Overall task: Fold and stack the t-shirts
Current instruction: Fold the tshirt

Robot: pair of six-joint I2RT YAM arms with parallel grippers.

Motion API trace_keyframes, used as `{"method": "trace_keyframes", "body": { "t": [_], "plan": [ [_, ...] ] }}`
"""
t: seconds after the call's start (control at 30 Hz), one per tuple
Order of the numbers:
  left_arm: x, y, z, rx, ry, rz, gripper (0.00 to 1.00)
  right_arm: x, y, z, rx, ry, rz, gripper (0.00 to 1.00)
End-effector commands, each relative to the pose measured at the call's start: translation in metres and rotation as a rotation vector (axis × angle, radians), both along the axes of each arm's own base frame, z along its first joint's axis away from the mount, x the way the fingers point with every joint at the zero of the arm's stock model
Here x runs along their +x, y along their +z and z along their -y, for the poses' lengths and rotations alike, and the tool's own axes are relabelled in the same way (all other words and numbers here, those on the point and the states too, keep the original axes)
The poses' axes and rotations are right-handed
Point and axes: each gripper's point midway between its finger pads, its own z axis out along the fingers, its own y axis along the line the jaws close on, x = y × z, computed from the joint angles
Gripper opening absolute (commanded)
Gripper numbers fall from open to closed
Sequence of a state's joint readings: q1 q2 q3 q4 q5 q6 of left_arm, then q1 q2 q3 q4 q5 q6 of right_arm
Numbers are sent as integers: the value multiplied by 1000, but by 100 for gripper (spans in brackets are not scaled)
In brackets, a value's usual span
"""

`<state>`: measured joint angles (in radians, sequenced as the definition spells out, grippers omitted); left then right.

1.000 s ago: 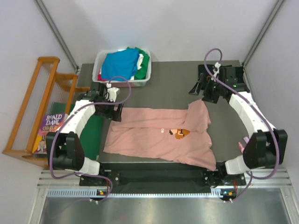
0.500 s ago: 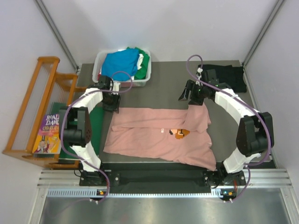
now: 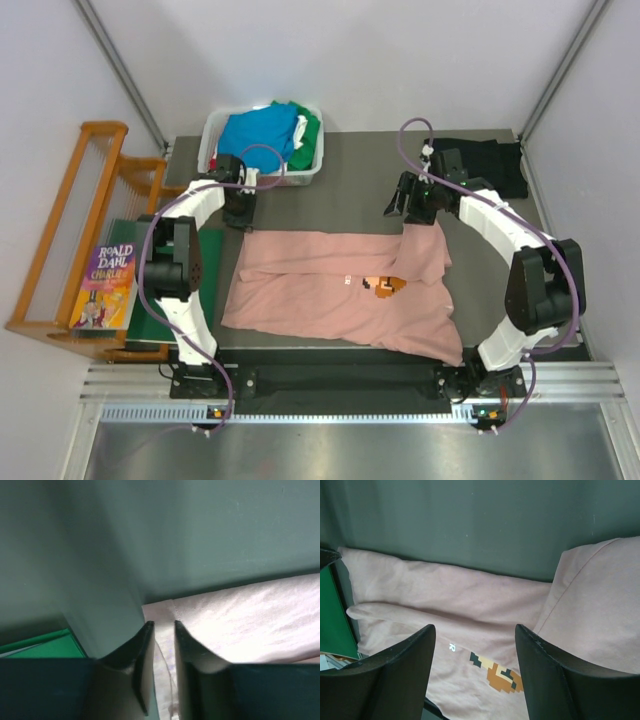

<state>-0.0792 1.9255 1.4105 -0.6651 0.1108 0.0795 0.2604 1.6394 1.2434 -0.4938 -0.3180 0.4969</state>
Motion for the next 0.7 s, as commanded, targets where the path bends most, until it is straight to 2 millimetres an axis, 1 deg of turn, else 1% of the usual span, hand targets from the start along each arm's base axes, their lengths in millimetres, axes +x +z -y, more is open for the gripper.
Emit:
{"method": "trace_keyframes", "body": {
  "t": [0.0,0.03,0.1,0.13,0.27,0.33,0.47,0.57,0.6,0.67],
  "plan": [
    [11,12,-3,13,12,61,36,10,10,-3,-7,17,67,64],
    [9,10,-4,15,14,57,46,9,10,-3,-10,18,67,64],
    [9,11,-5,14,18,61,55,7,9,-2,-14,20,65,64],
    [9,12,-6,11,21,62,60,6,7,-1,-19,19,60,64],
    [8,9,-5,2,24,50,65,4,7,2,-29,20,63,64],
    [6,4,-4,-1,24,36,65,3,8,2,-28,19,64,64],
    [3,-7,-3,-11,24,9,61,3,11,4,-34,12,72,64],
    [3,-10,0,-26,22,-2,53,4,13,4,-36,10,76,63],
    [1,-11,1,-28,21,-7,49,3,12,4,-36,8,74,63],
    [1,-13,1,-27,23,-10,45,4,11,5,-37,6,71,62]
  ]
}}
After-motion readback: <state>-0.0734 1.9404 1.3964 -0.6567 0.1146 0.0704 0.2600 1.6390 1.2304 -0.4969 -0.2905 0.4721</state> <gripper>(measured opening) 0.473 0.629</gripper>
